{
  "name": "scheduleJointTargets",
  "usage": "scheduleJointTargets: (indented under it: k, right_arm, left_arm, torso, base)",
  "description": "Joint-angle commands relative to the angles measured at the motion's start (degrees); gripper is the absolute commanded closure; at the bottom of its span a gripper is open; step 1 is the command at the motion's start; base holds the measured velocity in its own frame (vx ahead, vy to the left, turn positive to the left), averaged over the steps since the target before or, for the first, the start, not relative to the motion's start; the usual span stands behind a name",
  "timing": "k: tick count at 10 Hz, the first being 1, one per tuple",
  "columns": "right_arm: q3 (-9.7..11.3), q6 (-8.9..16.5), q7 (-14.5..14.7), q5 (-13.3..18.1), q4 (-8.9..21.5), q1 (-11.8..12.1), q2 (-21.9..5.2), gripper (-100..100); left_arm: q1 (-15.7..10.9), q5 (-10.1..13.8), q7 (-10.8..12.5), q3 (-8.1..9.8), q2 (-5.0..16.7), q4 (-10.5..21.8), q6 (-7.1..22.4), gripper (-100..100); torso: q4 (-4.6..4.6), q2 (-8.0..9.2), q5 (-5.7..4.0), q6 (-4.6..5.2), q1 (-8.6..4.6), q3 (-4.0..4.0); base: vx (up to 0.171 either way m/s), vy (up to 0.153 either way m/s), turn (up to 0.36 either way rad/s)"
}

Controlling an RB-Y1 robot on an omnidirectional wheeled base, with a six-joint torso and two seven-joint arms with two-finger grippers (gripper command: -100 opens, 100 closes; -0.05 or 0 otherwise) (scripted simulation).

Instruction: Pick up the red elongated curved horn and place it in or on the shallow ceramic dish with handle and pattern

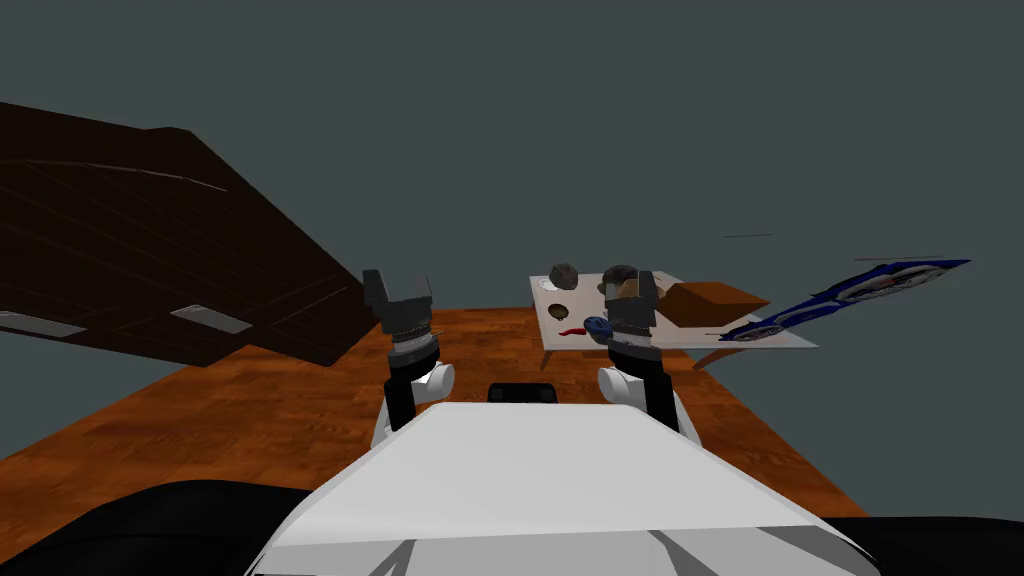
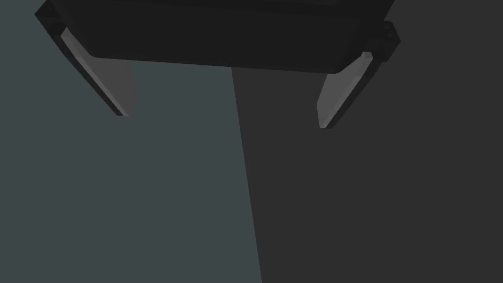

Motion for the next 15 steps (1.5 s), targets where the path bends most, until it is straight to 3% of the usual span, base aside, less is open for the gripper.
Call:
scheduleJointTargets:
  k: [1, 7, 8, 11, 14, 15]
  right_arm:
    - [0.5, 0.5, -0.2, 0.2, 0.7, 0.6, -1.9, -100]
    - [5.2, 5.7, -1.1, 2.1, 7.3, 5.5, -11.4, -100]
    - [5.2, 5.7, -1.1, 2.1, 7.3, 5.5, -11.4, -100]
    - [8.7, 10.0, -1.1, 3.8, 12.6, 9.0, -16.3, -100]
    - [9.9, 11.6, -0.9, 4.5, 14.6, 10.2, -18.0, -100]
    - [11.2, 13.2, -0.7, 5.2, 15.9, 11.4, -19.6, -100]
  left_arm:
    - [0.0, 0.0, 0.0, 0.00, 0.0, 0.0, 0.0, 0]
    - [0.0, 0.0, 0.0, 0.00, 0.0, 0.0, 0.0, 0]
    - [0.0, 0.0, 0.0, 0.00, 0.0, 0.0, 0.0, 0]
    - [0.0, 0.0, 0.0, 0.00, 0.0, 0.0, 0.0, 0]
    - [0.0, 0.0, 0.0, 0.00, 0.0, 0.0, 0.0, 0]
    - [0.0, 0.0, 0.0, 0.01, 0.0, 0.0, 0.0, 0]
  torso:
    - [0.00, 0.00, 0.00, 0.00, 0.00, 0.00]
    - [0.03, 0.15, -0.01, -0.02, -0.04, 0.08]
    - [0.03, 0.14, -0.01, -0.01, -0.04, 0.08]
    - [0.03, 0.12, -0.01, -0.02, -0.06, 0.07]
    - [0.03, 0.10, -0.02, -0.01, -0.10, 0.06]
    - [0.02, 0.07, -0.02, 0.02, -0.08, 0.04]
  base:
    - [-0.005, 0.001, 0.070]
    - [-0.031, -0.005, 0.159]
    - [-0.024, -0.007, 0.060]
    - [-0.032, -0.009, 0.245]
    - [-0.021, -0.011, 0.135]
    - [-0.015, -0.008, 0.218]
